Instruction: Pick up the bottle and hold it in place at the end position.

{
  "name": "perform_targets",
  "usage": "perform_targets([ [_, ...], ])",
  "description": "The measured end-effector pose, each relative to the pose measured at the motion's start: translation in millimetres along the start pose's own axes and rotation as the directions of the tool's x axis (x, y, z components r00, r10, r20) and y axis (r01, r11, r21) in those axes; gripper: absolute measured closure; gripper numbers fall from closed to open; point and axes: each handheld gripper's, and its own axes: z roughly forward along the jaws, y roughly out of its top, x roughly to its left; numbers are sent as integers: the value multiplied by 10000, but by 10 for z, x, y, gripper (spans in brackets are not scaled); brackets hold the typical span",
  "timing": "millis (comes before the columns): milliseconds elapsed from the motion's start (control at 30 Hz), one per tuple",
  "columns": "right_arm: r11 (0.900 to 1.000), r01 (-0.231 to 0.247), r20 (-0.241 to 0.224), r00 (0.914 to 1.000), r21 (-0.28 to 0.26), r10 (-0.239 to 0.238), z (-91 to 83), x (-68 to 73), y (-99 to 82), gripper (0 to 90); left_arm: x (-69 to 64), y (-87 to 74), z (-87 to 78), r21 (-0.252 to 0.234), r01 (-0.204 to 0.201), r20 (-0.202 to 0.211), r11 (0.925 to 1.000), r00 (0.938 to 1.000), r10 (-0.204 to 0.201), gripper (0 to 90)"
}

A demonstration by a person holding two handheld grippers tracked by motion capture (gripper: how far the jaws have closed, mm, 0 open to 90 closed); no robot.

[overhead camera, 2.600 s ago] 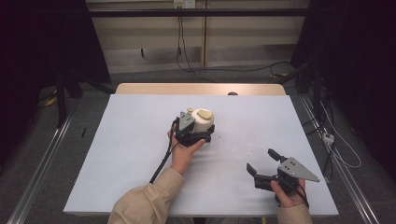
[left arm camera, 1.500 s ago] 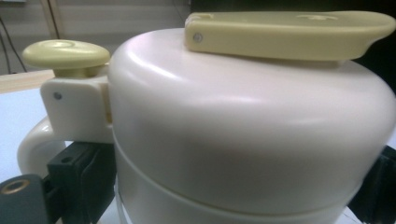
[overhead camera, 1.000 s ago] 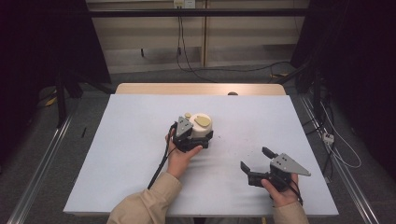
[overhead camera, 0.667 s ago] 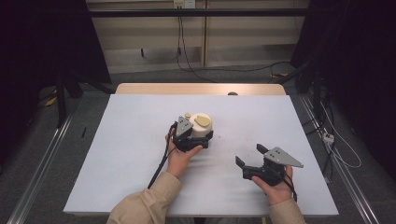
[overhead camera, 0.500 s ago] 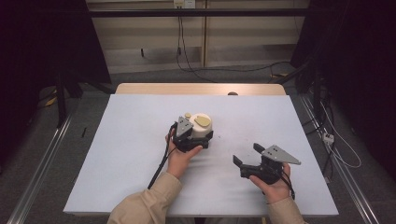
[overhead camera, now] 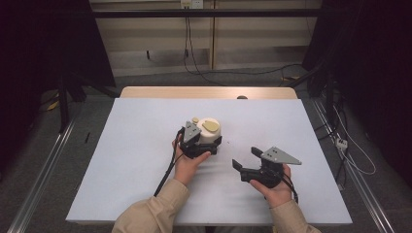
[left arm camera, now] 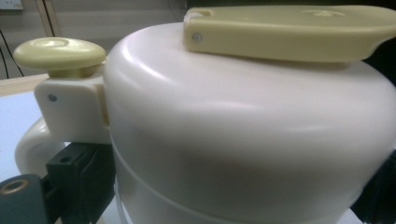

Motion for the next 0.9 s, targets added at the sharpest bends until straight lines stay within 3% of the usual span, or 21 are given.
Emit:
perform_targets([
  [267, 9999, -147, -107, 9998, 23, 147, 112, 27, 109, 265, 0, 1, 0, 16, -11, 4, 10000, 10000, 11, 58],
  [400, 9997, -217, -341, 9992, -130, 213, 151, 42, 167, 390, 0, 0, 2, 19, 13, 21, 10000, 10000, -13, 58],
  [667, 10000, -89, -493, 9987, -17, 88, 224, 66, 263, 536, -1, 2, 2, 28, 4, 12, 10000, 10000, -4, 58],
  [900, 9999, 151, -439, 9989, 51, -148, 294, 74, 364, 601, -3, 1, 4, -2, 37, 24, 10000, 10000, -37, 58],
])
